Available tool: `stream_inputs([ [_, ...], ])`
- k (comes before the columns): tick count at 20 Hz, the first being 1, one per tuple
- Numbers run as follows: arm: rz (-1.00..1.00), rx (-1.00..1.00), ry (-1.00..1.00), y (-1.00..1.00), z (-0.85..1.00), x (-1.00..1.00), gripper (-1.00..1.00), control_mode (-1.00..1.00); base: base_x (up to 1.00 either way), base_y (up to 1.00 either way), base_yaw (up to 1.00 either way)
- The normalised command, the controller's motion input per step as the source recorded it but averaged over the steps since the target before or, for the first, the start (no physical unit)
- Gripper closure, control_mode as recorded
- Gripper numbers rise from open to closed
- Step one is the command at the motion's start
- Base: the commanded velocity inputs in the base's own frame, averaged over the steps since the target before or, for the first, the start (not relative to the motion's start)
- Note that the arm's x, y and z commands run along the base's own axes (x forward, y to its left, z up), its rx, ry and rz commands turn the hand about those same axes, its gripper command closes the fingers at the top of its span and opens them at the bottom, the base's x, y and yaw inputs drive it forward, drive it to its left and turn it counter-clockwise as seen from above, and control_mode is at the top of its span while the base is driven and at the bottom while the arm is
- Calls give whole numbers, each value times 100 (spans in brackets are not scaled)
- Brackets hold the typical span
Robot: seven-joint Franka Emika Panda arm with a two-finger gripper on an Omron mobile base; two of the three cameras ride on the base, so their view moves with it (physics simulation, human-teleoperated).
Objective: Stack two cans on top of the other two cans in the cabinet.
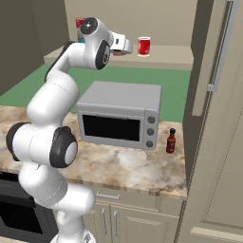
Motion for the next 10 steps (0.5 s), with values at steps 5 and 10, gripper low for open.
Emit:
stream_inputs([
  [5,0,0,0,1,-2,24,-100,-100,0,0,0],
  [10,0,0,0,0,-1,25,-100,-100,0,0,0],
])
